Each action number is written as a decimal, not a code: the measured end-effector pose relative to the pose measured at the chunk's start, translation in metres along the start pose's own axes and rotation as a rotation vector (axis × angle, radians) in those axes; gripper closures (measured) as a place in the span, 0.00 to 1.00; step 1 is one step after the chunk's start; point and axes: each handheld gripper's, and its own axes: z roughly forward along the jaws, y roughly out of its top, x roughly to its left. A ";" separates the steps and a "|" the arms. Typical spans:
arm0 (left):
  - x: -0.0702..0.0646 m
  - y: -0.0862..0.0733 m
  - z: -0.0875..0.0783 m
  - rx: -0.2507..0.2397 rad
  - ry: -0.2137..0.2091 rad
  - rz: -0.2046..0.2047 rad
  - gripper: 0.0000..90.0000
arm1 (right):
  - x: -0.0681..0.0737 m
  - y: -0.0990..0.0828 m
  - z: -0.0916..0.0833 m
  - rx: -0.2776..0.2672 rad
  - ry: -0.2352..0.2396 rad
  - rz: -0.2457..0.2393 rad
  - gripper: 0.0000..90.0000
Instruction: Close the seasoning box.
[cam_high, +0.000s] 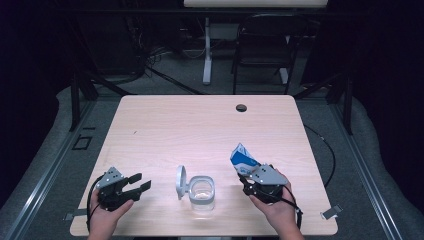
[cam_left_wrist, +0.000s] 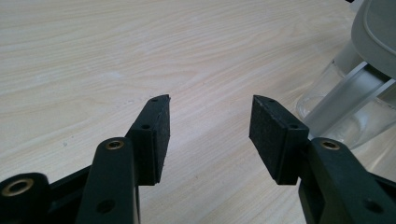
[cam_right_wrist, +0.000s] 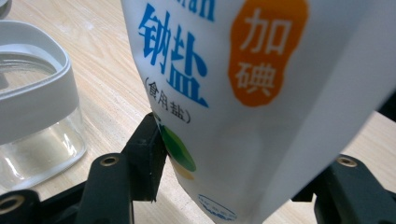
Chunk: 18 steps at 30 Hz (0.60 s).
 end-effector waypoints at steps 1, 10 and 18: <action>0.000 0.000 0.000 0.000 0.000 0.000 0.54 | 0.000 0.000 0.000 0.000 0.000 0.000 0.46; -0.003 0.000 0.001 0.006 -0.006 0.012 0.54 | 0.003 0.007 -0.003 0.024 -0.024 -0.078 0.46; -0.004 0.000 0.001 0.006 -0.004 0.013 0.54 | 0.011 0.013 -0.002 0.050 -0.047 -0.194 0.46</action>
